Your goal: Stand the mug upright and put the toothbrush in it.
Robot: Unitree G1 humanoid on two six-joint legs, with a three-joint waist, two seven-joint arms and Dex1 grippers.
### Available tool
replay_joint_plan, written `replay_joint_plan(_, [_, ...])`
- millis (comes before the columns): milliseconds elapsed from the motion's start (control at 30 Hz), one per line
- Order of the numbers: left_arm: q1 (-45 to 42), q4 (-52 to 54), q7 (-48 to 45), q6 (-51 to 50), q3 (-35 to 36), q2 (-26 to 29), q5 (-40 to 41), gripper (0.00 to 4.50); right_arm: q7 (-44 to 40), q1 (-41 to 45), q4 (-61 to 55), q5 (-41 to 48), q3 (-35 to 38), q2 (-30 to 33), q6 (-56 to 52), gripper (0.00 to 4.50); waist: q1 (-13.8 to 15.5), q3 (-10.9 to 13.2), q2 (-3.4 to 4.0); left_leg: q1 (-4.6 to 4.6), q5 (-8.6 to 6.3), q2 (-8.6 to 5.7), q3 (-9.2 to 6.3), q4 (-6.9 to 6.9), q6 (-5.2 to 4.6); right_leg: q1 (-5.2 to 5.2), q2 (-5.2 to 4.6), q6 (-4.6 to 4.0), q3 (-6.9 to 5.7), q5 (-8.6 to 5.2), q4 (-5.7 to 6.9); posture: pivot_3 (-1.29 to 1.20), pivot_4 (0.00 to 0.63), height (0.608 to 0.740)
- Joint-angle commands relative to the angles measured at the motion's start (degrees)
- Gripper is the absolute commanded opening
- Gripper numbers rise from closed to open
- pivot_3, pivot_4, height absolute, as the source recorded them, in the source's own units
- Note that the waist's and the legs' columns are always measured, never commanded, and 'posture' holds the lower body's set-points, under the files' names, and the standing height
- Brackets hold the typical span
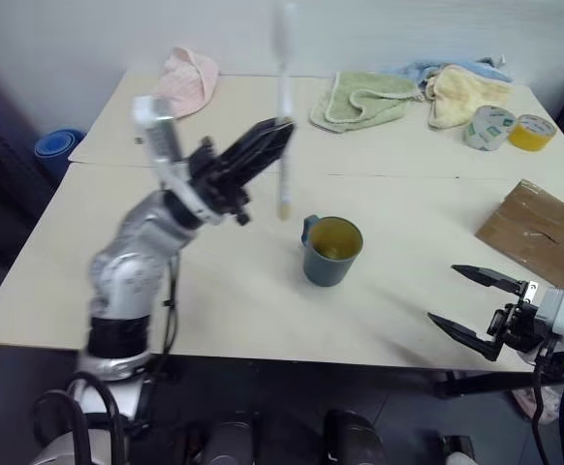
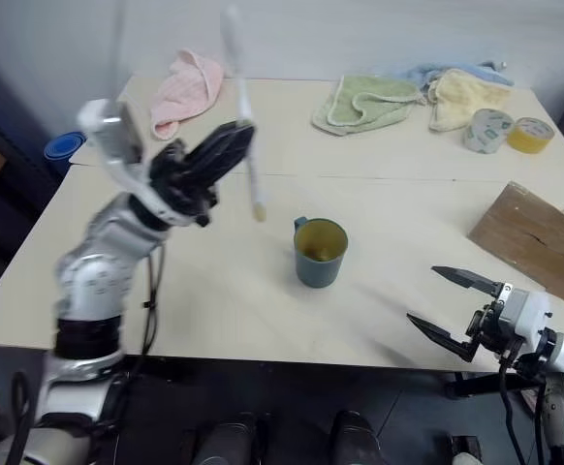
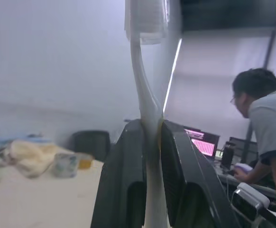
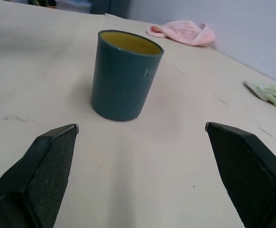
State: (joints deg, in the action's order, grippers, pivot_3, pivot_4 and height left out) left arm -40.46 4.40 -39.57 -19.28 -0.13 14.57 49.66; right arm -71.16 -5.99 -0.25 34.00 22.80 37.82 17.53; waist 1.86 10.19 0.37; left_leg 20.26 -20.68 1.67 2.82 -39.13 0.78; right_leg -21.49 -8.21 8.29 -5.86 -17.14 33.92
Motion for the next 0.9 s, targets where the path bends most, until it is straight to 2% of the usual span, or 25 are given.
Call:
replay_joint_plan(33, [-1.6, -8.7, -7.1, 10.7, -2.9, -3.2, -9.5, 0.17, 3.4, -2.2, -4.8, 1.6, 2.3, -1.5, -0.1, 4.5, -0.5, 0.0, -0.01, -0.01, 0.0, 0.0, 0.01, 0.05, 0.0, -0.02, 0.01, 0.0, -0.01, 0.0, 0.0, 0.0, 0.15, 0.74])
replay_joint_plan(167, [-3.2, -20.6, -11.7, 21.3, -3.9, -7.6, -17.0, 0.17, 7.2, -4.4, -8.8, 3.0, 2.9, -3.3, -1.8, 4.5, -0.3, 0.1, -0.08, 0.0, 0.01, 0.04, 0.05, 0.06, -0.02, -0.07, 0.05, 0.0, -0.01, 0.0, -0.02, 0.0, 0.15, 0.74])
replay_joint_plan(267, [-3.9, -24.8, -14.3, 24.0, -3.2, -9.8, -18.2, 0.17, 9.9, -5.9, -12.6, 4.1, 3.1, -3.8, -3.6, 4.5, -0.3, 0.1, -0.13, 0.04, -0.01, 0.03, 0.04, 0.01, -0.07, -0.07, 0.04, 0.03, 0.0, 0.03, -0.05, 0.0, 0.15, 0.74])
replay_joint_plan(333, [-3.8, -25.3, -14.8, 23.6, -2.9, -10.6, -18.3, 0.87, 11.6, -6.3, -14.4, 4.4, 3.1, -4.0, -4.7, 4.5, -0.2, 0.1, -0.14, 0.05, -0.01, 0.03, 0.03, 0.01, -0.08, -0.07, 0.04, 0.03, -0.01, 0.03, -0.05, 0.0, 0.15, 0.74])
replay_joint_plan(367, [-3.5, -24.4, -14.9, 22.3, -3.0, -10.6, -18.2, 1.03, 11.8, -6.4, -14.8, 4.2, 3.0, -3.9, -4.8, 4.5, -0.2, 0.1, -0.17, 0.06, -0.01, 0.04, 0.02, 0.01, -0.08, -0.07, 0.04, 0.03, -0.02, 0.03, -0.05, 0.0, 0.15, 0.74])
replay_joint_plan(533, [-1.7, -18.0, -13.2, 17.2, -0.7, -8.4, -16.9, 2.38, 11.2, -4.3, -14.5, 4.2, 2.4, -2.5, -6.0, 4.5, -0.3, 0.1, -0.18, 0.06, -0.01, 0.04, 0.0, 0.0, -0.1, -0.07, 0.03, 0.03, -0.01, 0.03, -0.03, 0.0, 0.15, 0.74])
replay_joint_plan(600, [-0.3, -15.0, -12.4, 15.4, 0.8, -5.8, -16.9, 2.91, 10.1, -2.6, -13.6, 4.5, 1.8, -1.7, -6.8, 4.5, -0.5, 0.1, -0.17, 0.05, -0.01, 0.05, 0.0, 0.0, -0.1, -0.07, 0.03, 0.03, -0.01, 0.04, -0.02, 0.0, 0.15, 0.74])
replay_joint_plan(667, [3.1, -10.7, -14.1, 12.7, 2.1, -0.6, -17.0, 2.91, 8.0, -0.8, -12.4, 4.5, 0.8, -0.5, -7.6, 4.5, -1.0, 0.1, -0.16, 0.02, -0.01, 0.07, 0.01, 0.0, -0.1, -0.07, 0.03, 0.02, 0.0, 0.04, 0.01, 0.0, 0.15, 0.74])
replay_joint_plan(767, [10.1, -5.9, -16.7, 9.7, 3.8, 9.0, -18.3, 2.91, 0.3, 0.9, -9.4, 2.2, -1.9, 2.6, -5.6, 4.5, -1.4, 0.1, -0.08, -0.1, -0.01, 0.12, -0.01, 0.1, -0.1, -0.07, 0.04, 0.01, -0.02, 0.04, 0.15, 0.0, 0.15, 0.74])
replay_joint_plan(833, [16.2, -5.7, -17.8, 14.0, 4.7, 16.2, -24.6, 2.91, -3.4, 3.1, -5.1, 1.2, -3.2, 3.7, -4.6, 4.5, -1.2, 0.1, -0.1, -0.07, -0.01, 0.12, -0.05, 0.1, -0.1, -0.07, 0.04, 0.01, -0.05, 0.04, 0.15, 0.0, 0.15, 0.74])
replay_joint_plan(900, [21.8, -4.8, -18.0, 16.0, 6.8, 21.4, -27.7, 2.91, -6.1, 6.2, 0.4, 0.4, -4.2, 4.2, -3.8, 4.5, -1.2, 0.2, -0.18, -0.03, -0.01, 0.11, -0.04, 0.06, -0.11, -0.07, 0.04, 0.01, -0.05, 0.04, 0.04, 0.0, 0.15, 0.74])
